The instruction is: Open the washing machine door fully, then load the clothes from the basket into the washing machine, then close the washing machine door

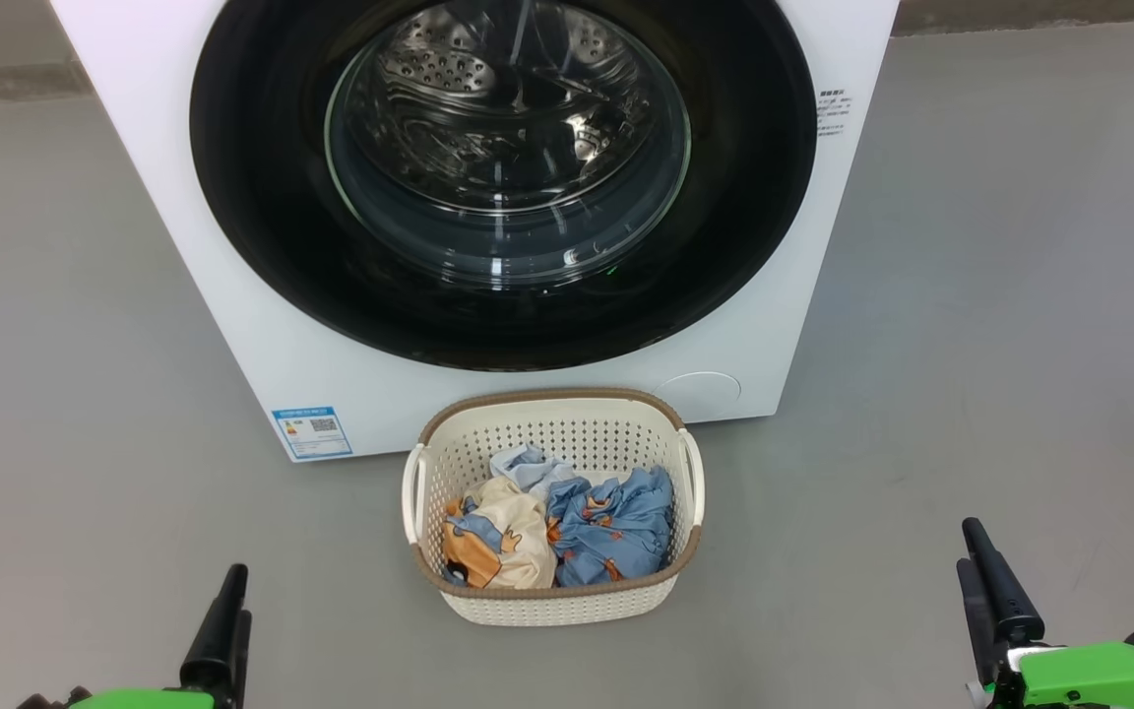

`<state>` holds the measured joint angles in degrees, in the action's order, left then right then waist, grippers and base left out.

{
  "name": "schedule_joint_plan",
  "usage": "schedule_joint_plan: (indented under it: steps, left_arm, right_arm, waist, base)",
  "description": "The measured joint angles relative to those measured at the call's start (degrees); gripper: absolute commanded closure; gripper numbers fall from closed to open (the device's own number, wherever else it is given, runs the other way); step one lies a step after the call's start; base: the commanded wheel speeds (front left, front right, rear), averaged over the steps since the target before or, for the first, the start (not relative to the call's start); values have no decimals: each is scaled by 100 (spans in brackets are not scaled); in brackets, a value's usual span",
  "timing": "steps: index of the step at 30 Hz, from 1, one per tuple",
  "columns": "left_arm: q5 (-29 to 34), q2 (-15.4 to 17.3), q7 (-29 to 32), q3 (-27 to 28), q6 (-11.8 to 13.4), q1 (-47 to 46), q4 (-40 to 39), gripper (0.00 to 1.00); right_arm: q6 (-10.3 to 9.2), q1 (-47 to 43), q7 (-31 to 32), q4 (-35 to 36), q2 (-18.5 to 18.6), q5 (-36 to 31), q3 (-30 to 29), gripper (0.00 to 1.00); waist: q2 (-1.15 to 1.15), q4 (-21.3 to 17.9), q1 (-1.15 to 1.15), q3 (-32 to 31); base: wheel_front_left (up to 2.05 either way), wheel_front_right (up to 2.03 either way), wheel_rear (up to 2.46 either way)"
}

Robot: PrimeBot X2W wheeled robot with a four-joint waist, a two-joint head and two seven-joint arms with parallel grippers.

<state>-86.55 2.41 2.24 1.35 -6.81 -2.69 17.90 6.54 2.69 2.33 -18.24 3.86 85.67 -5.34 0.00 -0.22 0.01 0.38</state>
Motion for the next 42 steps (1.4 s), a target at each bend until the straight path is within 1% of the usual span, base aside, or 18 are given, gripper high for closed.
schedule_joint_plan:
  steps: [8, 14, 26, 42]
  left_arm:
    - [509, 45, -132, -41, 0, -31, -36, 0]
    - [1007, 85, -234, -73, -1, -118, -43, 0]
    - [1925, 229, -409, -221, -2, -214, -54, 0]
    - [3123, 348, -704, -234, -3, -260, -142, 0]
  right_arm:
    - [0, 82, -148, 10, 87, -487, 88, 0]
    - [0, 121, -248, 41, 157, -915, 138, 0]
    - [1, 211, -431, 88, 247, -1885, 223, 0]
    - [2, 320, -704, 120, 346, -3162, 224, 0]
  waist:
    - [0, 0, 0, 10]
    - [0, 7, 0, 13]
    - [0, -2, 0, 34]
    - [0, -21, 0, 48]
  base:
    - [0, 0, 0]
    - [0, 0, 0]
    - [0, 0, 0]
    - [0, 0, 0]
